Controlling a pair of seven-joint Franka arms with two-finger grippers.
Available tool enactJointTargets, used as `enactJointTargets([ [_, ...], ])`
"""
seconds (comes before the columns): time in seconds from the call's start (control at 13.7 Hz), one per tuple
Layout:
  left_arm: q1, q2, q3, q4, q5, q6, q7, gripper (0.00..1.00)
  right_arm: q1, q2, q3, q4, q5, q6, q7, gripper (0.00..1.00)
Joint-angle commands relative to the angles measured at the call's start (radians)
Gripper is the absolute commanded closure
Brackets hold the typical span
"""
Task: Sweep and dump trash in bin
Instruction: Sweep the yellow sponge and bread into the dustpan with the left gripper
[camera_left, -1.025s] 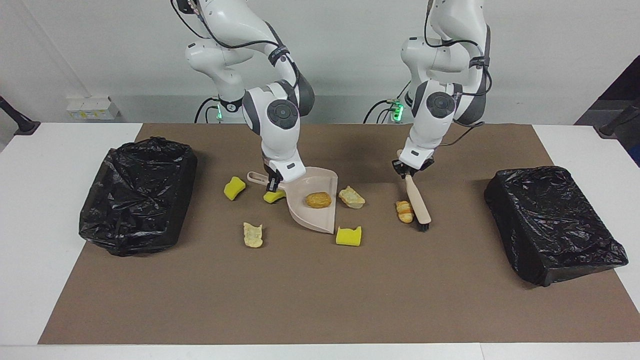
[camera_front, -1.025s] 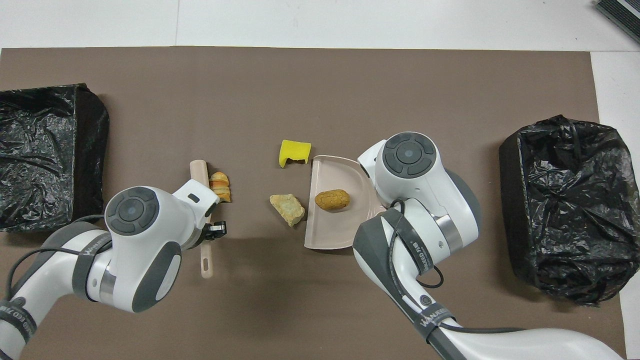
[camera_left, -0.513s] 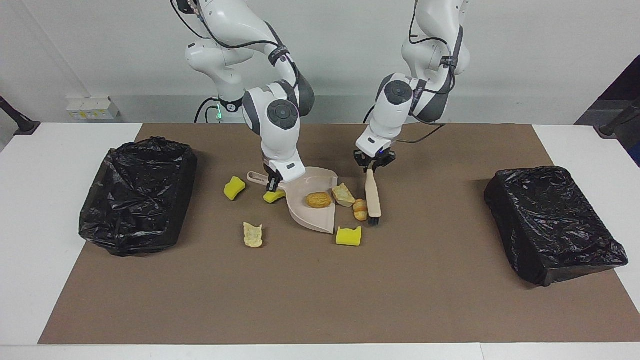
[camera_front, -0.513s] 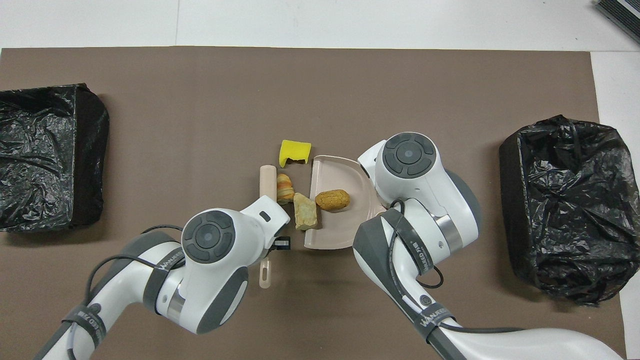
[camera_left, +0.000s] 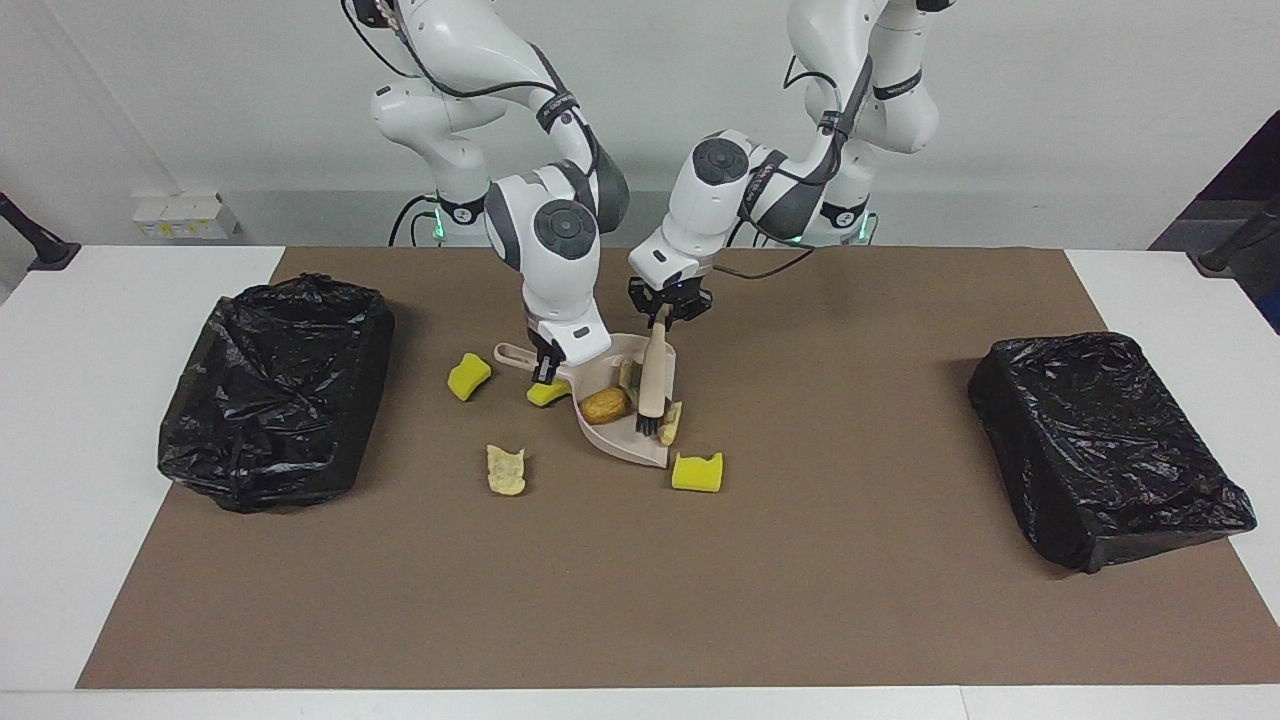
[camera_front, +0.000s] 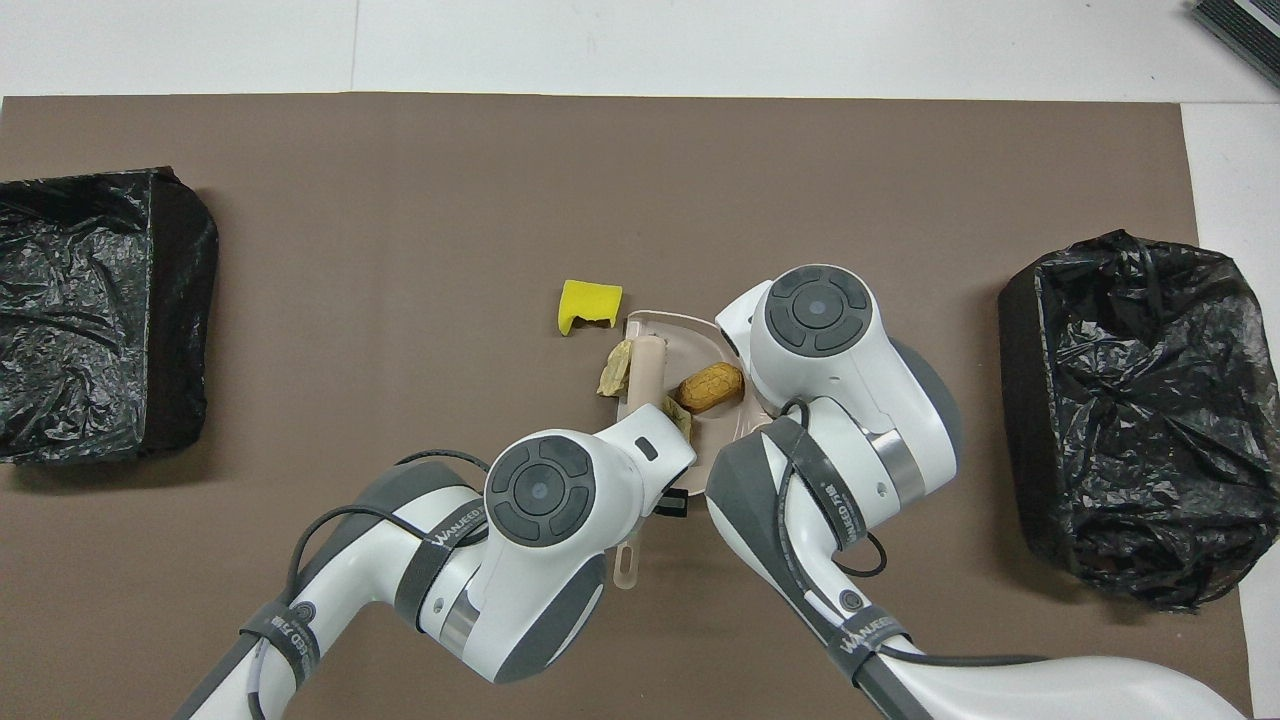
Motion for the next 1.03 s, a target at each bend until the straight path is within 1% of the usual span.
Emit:
enactJointTargets([
  [0.0, 0.019, -0.024, 0.012, 0.056, -0.011, -0.11, 0.034, 1.0, -0.002, -0.012, 0.004, -0.016, 0.001, 0.011, 0.035, 1.0],
  [0.15, 0.07, -0.028, 0.014, 0.126, -0.01, -0.194, 0.042, 1.0, -0.002, -0.012, 0.004, -0.016, 0.001, 0.011, 0.035, 1.0],
  [0.22, 0.101, -0.021, 0.015, 0.157, -0.004, -0.23, 0.09, 1.0, -0.002, -0.012, 0.004, -0.016, 0.001, 0.011, 0.035, 1.0],
  [0.29, 0.139, -0.004, 0.015, 0.187, 0.028, -0.28, 0.2, 1.0, -0.002, -0.012, 0.004, -0.016, 0.001, 0.011, 0.035, 1.0],
  [0.37, 0.165, 0.004, 0.017, 0.197, 0.053, -0.294, 0.306, 1.0, -0.002, -0.012, 0.004, -0.016, 0.001, 0.011, 0.035, 1.0],
  [0.44, 0.206, 0.013, 0.017, 0.2, 0.056, -0.294, 0.369, 1.0, -0.002, -0.012, 0.004, -0.016, 0.001, 0.011, 0.035, 1.0],
  [0.51, 0.228, 0.028, 0.017, 0.209, 0.062, -0.29, 0.388, 1.0, -0.002, -0.012, 0.004, -0.016, 0.001, 0.011, 0.035, 1.0],
  [0.59, 0.249, 0.073, 0.017, 0.241, 0.088, -0.288, 0.411, 1.0, -0.002, -0.012, 0.004, -0.016, 0.001, 0.011, 0.035, 1.0],
  [0.73, 0.311, 0.183, 0.017, 0.36, 0.136, -0.301, 0.465, 1.0, -0.002, -0.012, 0.004, -0.016, 0.001, 0.011, 0.035, 1.0],
  [0.81, 0.338, 0.214, 0.017, 0.399, 0.138, -0.296, 0.5, 1.0, -0.002, -0.012, 0.004, -0.016, 0.001, 0.011, 0.035, 1.0],
  [0.88, 0.364, 0.237, 0.017, 0.415, 0.157, -0.284, 0.54, 1.0, -0.002, -0.012, 0.004, -0.016, 0.001, 0.011, 0.035, 1.0],
  [0.95, 0.366, 0.268, 0.017, 0.427, 0.185, -0.272, 0.554, 1.0, -0.002, -0.012, 0.004, -0.016, 0.001, 0.011, 0.035, 1.0],
])
